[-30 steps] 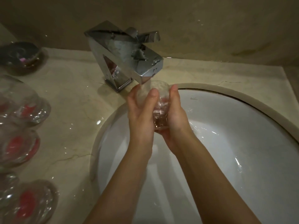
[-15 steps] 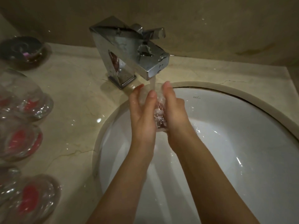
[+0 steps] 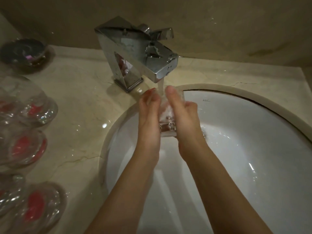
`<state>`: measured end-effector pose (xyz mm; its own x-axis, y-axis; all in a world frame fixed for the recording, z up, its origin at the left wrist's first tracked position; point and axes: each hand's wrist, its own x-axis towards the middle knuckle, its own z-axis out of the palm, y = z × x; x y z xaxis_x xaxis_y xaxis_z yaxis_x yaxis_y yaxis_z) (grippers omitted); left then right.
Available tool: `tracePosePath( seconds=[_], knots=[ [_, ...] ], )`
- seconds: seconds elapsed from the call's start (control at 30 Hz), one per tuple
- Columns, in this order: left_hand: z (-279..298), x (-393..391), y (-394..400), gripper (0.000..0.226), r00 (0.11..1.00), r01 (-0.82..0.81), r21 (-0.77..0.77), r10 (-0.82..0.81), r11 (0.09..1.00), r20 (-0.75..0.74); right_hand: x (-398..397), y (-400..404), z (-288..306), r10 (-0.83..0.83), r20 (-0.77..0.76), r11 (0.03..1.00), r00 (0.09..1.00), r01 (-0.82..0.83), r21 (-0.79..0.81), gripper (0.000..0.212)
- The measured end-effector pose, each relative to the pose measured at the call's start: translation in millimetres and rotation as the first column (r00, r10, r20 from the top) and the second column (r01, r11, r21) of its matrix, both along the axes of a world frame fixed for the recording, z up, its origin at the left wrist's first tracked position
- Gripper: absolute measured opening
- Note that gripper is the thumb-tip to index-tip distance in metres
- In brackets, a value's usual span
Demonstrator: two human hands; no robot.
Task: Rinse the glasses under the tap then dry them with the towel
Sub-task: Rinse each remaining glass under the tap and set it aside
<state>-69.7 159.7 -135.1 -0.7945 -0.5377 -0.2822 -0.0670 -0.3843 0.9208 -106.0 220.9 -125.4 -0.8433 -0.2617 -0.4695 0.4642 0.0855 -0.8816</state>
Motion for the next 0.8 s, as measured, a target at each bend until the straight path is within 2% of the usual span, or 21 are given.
tracePosePath(
  seconds=[0.03,0.07,0.17,0.2,0.27,0.37,0.5,0.63,0.73,0.8],
  knots=[
    [-1.2,0.0,-0.8,0.073,1.0,-0.001,-0.02,0.001,1.0,-0.007,0.3,-0.4,1.8,0.001,-0.036,0.999,0.999,0.0,0.032,0.061],
    [-1.8,-0.4,-1.7,0.067,1.0,-0.011,-0.025,0.01,1.0,-0.013,-0.1,-0.2,1.9,0.019,0.003,1.0,1.0,-0.019,0.01,0.061],
    [-1.6,-0.1,-3.3,0.044,0.997,-0.025,0.017,0.026,1.0,-0.071,-1.3,5.9,6.6,0.128,0.195,0.96,0.972,-0.072,-0.272,0.061],
    [-0.8,1.0,-2.4,0.039,0.997,-0.018,0.011,0.019,1.0,-0.079,-0.4,8.3,8.1,0.148,0.233,0.946,0.961,-0.068,-0.318,0.061],
    [-0.7,3.0,-1.4,0.034,0.997,-0.014,0.007,0.014,1.0,-0.077,1.8,9.8,3.7,0.172,0.222,0.955,0.96,-0.107,-0.278,0.064],
    [-0.6,3.8,-2.6,0.044,0.998,-0.011,0.013,0.012,1.0,-0.065,4.3,8.2,2.5,0.172,0.147,0.968,0.974,-0.14,-0.206,0.076],
    [3.0,1.5,-4.1,0.047,0.997,-0.007,0.016,0.008,1.0,-0.079,2.0,11.6,10.0,0.145,0.258,0.944,0.955,-0.056,-0.324,0.052],
    [7.1,3.5,-4.8,0.038,0.997,0.007,-0.031,-0.009,1.0,-0.071,0.7,12.6,7.5,0.196,0.151,0.966,0.969,-0.164,-0.2,0.056],
    [6.7,3.6,-5.6,0.039,0.996,0.022,0.029,-0.02,0.999,-0.088,3.4,12.0,12.4,0.166,0.305,0.935,0.938,-0.05,-0.352,0.055],
    [8.9,3.2,-5.6,0.037,0.995,0.041,0.07,-0.034,0.997,-0.097,3.4,11.9,9.7,0.116,0.32,0.931,0.94,0.01,-0.366,0.061]
  ],
)
